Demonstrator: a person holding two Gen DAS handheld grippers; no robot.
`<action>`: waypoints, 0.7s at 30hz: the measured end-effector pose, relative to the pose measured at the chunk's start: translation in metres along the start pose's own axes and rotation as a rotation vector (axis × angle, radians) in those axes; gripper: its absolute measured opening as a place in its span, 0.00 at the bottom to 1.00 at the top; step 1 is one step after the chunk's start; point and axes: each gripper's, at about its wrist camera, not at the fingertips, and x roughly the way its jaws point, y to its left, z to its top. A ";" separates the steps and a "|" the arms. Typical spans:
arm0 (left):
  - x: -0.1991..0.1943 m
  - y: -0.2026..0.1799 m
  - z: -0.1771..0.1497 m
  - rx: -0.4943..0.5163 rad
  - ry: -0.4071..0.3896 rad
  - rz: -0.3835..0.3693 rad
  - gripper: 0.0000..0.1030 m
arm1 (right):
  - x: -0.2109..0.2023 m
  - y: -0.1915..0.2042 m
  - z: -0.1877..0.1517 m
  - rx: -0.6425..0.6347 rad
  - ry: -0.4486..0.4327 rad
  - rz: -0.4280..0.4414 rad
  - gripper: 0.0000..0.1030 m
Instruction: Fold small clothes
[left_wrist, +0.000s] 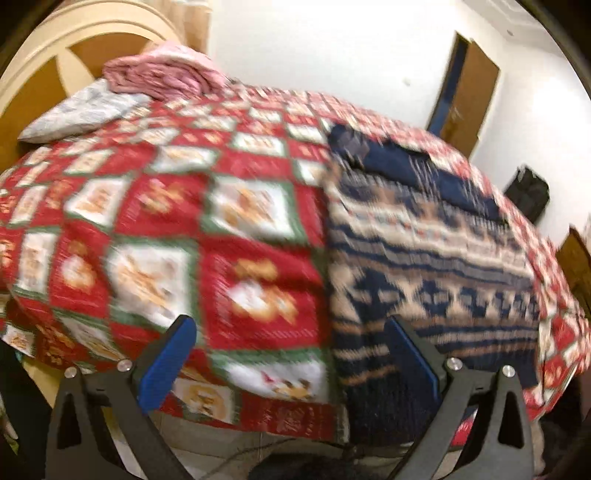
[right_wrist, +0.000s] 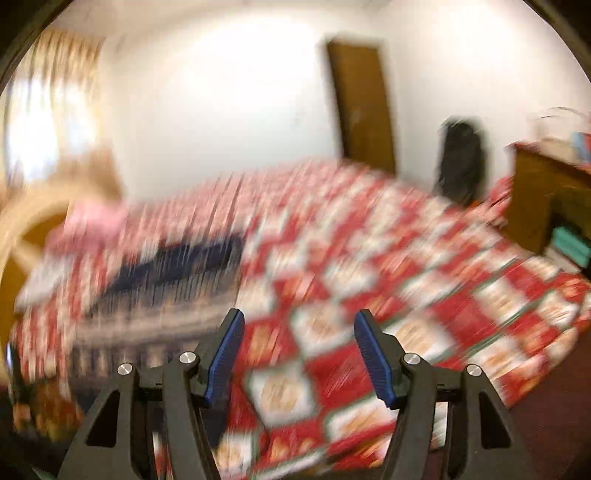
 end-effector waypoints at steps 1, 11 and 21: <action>-0.010 0.007 0.007 -0.011 -0.031 0.013 1.00 | -0.013 -0.005 0.014 0.025 -0.032 0.022 0.61; -0.124 0.049 0.065 0.005 -0.294 0.191 1.00 | -0.103 -0.054 0.098 0.332 -0.309 0.385 0.61; -0.153 0.054 0.077 -0.062 -0.324 0.175 1.00 | -0.127 -0.026 0.069 0.130 -0.116 0.675 0.73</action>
